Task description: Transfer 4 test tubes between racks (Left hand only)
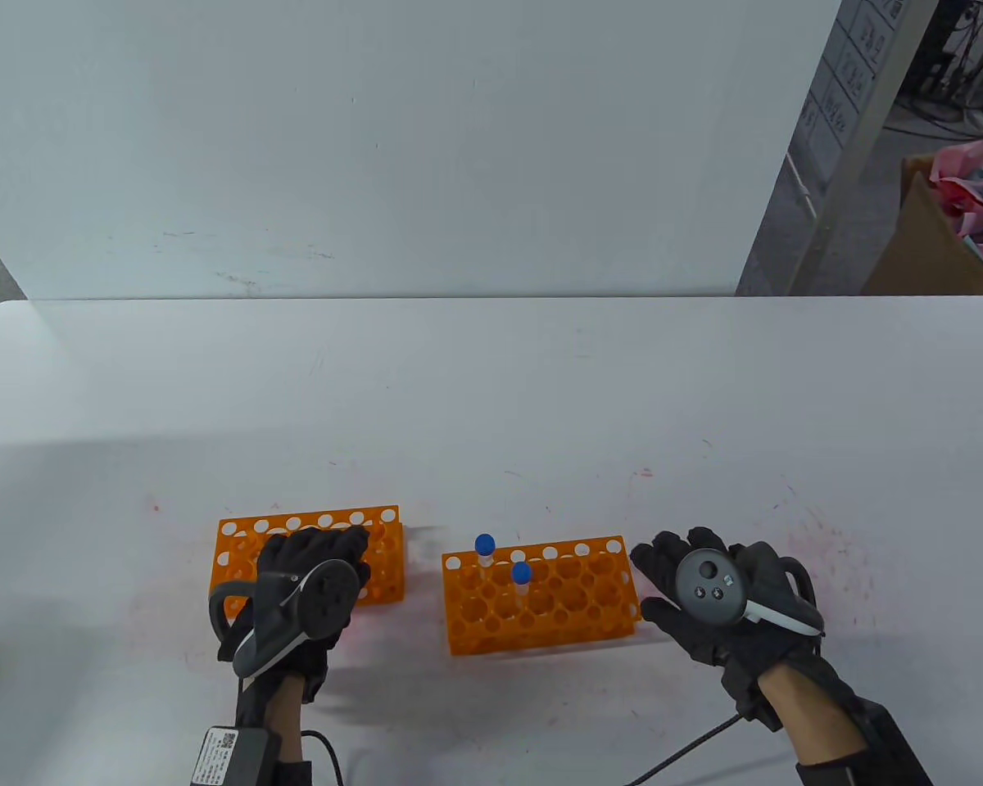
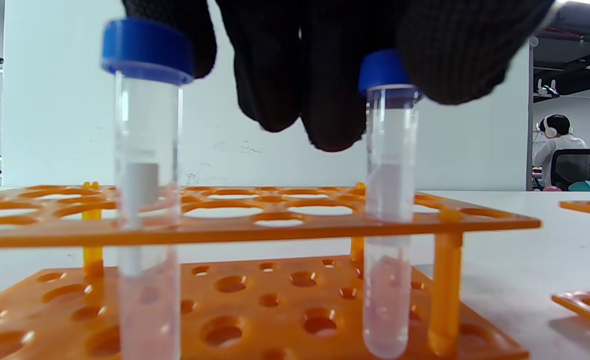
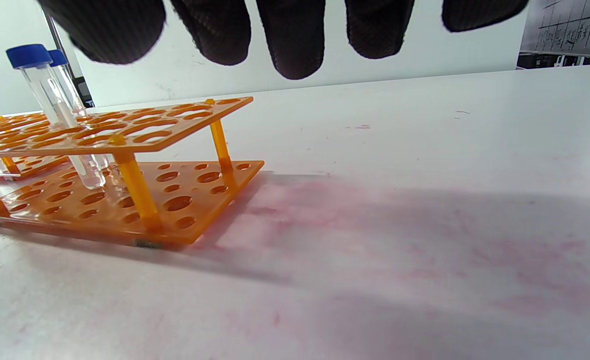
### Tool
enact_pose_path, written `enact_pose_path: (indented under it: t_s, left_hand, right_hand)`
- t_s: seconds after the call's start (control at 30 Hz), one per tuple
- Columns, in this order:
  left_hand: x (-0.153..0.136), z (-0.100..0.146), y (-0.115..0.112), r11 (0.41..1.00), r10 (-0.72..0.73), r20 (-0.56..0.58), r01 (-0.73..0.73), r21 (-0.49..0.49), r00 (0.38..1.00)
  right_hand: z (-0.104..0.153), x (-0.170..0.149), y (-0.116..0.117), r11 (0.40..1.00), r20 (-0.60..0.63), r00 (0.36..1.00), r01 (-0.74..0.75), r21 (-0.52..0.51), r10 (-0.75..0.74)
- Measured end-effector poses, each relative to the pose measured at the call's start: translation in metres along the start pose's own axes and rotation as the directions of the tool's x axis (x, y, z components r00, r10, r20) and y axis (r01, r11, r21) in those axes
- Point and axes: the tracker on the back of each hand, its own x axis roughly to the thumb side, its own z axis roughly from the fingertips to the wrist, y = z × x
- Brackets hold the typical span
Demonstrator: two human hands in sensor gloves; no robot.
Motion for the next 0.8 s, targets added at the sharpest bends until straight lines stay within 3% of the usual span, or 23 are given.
enact_pose_path:
  t_s: [0.6,0.8]
  left_hand:
    - [0.0019,-0.0003,-0.0003,1.000,-0.012,-0.003,0.012,0.000,1.000]
    - [0.0097,0.0002,-0.0032,0.995,-0.081,0.034,0.083,-0.047,0.996]
  right_hand:
    - [-0.0005,0.0008,-0.0002,1.000,-0.001,1.000,0.003,0.006,-0.003]
    - [-0.0003,0.0012,0.0001,1.000,-0.001,1.000,0.004,0.012,-0.004]
